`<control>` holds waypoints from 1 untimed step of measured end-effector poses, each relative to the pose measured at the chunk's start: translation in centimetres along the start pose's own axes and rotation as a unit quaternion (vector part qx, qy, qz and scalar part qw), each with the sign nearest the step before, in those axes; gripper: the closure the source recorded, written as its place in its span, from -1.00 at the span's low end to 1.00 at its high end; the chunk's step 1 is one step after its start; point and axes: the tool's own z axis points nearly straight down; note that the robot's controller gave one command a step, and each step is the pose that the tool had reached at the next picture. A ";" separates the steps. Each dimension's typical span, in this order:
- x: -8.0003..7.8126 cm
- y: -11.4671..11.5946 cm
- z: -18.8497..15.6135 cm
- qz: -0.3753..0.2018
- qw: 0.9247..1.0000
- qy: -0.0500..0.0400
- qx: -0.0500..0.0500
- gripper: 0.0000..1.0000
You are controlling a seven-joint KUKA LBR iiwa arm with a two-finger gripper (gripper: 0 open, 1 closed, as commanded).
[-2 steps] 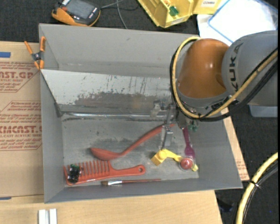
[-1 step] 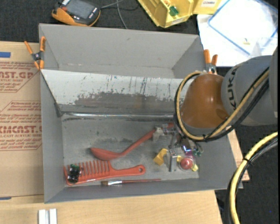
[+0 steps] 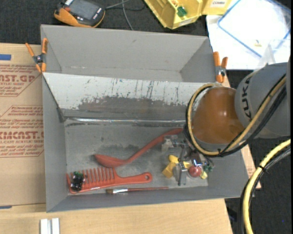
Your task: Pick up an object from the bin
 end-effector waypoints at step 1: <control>0.7 -0.3 0.0 0.023 1.000 -0.007 -0.001 -1.00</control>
Offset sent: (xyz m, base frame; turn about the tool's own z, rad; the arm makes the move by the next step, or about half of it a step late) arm -0.0238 -0.0038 -0.0073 0.1861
